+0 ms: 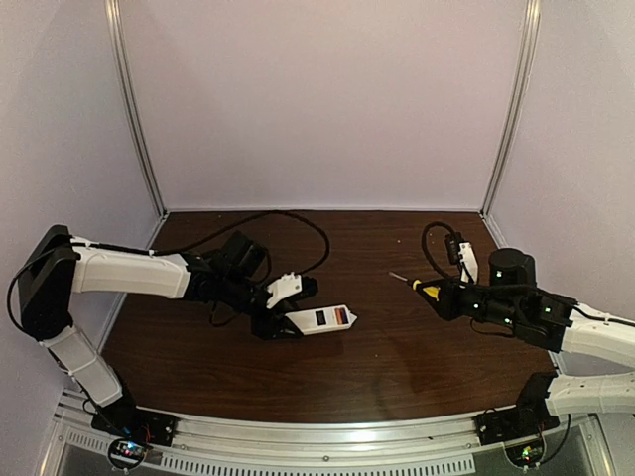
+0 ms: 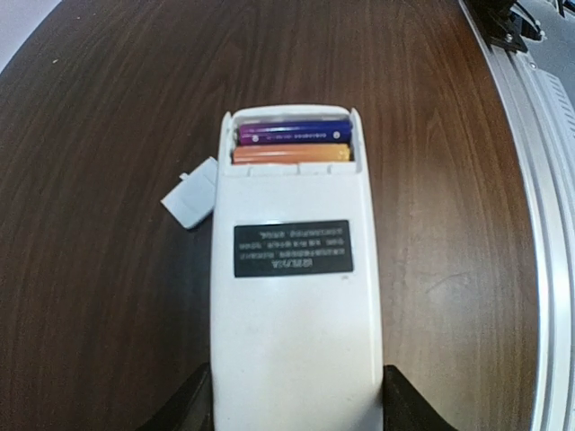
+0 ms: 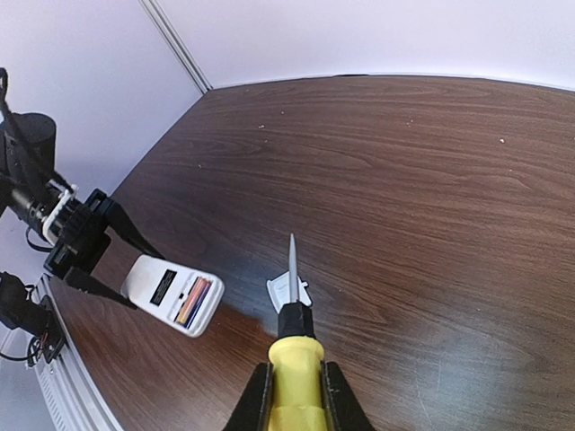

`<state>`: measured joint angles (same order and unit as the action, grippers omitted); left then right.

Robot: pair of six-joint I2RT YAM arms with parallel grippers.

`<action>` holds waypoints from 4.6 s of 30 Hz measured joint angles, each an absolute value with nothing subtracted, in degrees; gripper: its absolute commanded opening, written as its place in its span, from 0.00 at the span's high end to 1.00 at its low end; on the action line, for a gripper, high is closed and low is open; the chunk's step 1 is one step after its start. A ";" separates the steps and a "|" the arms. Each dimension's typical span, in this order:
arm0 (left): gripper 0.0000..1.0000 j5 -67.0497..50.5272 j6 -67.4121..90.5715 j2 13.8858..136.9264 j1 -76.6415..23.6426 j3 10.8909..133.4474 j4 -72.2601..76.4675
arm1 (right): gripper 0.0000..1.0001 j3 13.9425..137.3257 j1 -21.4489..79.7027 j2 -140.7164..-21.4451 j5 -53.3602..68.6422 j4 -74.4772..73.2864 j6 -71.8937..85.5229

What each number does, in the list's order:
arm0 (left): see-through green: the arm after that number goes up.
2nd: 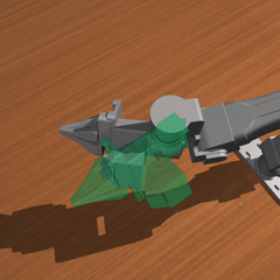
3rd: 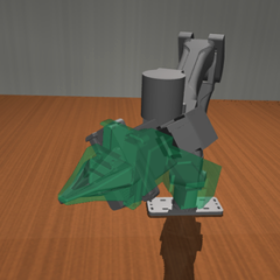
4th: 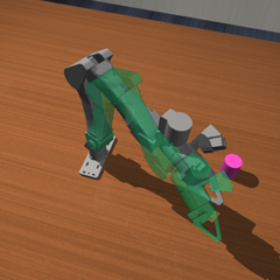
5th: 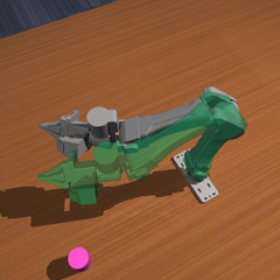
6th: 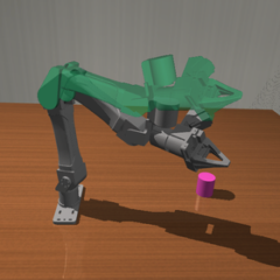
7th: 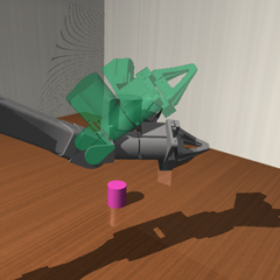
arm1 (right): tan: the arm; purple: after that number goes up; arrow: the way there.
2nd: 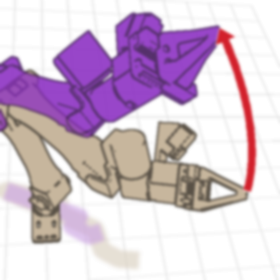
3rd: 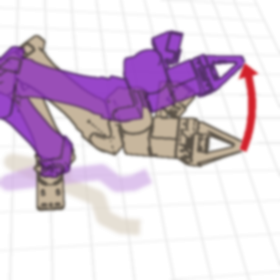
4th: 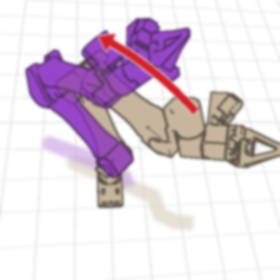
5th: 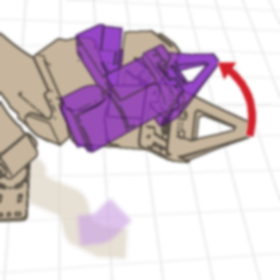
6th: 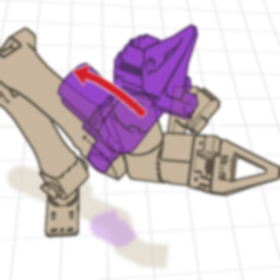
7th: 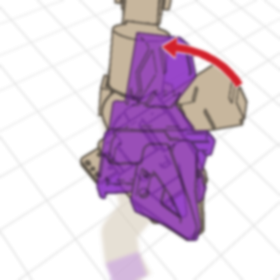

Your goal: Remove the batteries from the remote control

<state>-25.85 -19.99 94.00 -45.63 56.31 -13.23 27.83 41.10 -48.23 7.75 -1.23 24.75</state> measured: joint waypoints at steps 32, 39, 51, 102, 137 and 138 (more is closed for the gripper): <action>0.46 -21.08 -18.85 101.19 -55.13 46.24 1.67 | 1.00 30.11 39.86 -49.23 7.70 -5.85 22.20; 0.03 -20.62 -19.70 101.43 -55.13 46.83 1.41 | 1.00 30.63 39.72 -50.28 7.70 -5.85 22.20; 0.03 -18.00 -17.78 100.09 -55.13 48.18 0.60 | 1.00 30.85 39.40 -52.25 7.75 -5.80 22.22; 0.03 -27.24 -6.48 98.50 -52.82 28.71 39.09 | 1.00 33.12 39.11 -54.92 8.19 -6.28 22.20; 0.36 -27.55 -8.69 112.20 -53.69 32.69 49.78 | 1.00 33.82 39.07 -56.05 8.78 -5.80 22.24; 0.40 -27.81 -8.86 112.27 -53.69 32.82 49.63 | 1.00 33.82 39.07 -56.05 8.78 -5.80 22.24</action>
<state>-27.81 -8.86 112.27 -53.69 32.82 49.63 33.82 39.07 -56.05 8.78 -5.80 22.24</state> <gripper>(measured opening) 0.697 0.163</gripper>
